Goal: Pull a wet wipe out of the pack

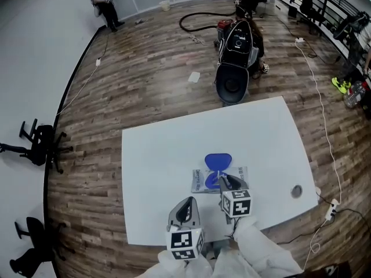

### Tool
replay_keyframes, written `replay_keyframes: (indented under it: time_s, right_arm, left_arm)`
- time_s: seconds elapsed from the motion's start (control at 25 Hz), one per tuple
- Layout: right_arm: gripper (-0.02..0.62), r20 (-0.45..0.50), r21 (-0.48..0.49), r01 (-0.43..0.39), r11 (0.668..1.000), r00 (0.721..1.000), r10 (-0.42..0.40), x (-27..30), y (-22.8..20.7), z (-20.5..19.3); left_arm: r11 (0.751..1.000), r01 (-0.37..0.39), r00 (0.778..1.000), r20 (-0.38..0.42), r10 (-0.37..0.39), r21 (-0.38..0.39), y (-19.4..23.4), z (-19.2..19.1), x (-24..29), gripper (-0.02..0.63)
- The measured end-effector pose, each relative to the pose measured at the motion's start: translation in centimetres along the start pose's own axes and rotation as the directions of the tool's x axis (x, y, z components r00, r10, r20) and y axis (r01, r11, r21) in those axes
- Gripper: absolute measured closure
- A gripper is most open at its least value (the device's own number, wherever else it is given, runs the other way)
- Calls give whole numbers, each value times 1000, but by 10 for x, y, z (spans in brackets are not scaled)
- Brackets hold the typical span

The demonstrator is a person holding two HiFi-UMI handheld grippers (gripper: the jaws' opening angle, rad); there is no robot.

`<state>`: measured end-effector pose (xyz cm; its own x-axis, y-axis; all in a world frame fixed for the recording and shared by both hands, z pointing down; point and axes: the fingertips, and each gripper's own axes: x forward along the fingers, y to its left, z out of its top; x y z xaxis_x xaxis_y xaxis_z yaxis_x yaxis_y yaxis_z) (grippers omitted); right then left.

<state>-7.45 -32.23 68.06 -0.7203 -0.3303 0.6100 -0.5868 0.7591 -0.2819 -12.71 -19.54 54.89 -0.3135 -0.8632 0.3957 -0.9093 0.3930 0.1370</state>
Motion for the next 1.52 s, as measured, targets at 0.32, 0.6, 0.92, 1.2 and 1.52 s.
replay_keyframes:
  time_s: [0.32,0.6,0.92,1.2,1.52]
  right_arm:
    - [514,-64,-7,6,1000,998,-7,3,3,-2]
    - [514,-87,-15,13,1000,996,-15,10,9,-5]
    - [526,-93,-38,41,998,995,-44,16,8,-11]
    - [554,-91,-19,51,999,994,-53,12,7,-7]
    - [578,-95,-11,57,998,994,-57,13,3,-8]
  left_arm:
    - [1000,-9,1000,-5,9,-8,5,-2,0,606]
    - [1000,-11,1000,-12,11,-10,7,-3,-1,606]
    - [1000,-25,1000,-20,25,-14,15,-6,-4,606]
    - [1000,-16,1000,-17,16,-16,14,-5,-3,606]
    - [1000,-17,1000,-10,17,-16,15,-2,-6,606]
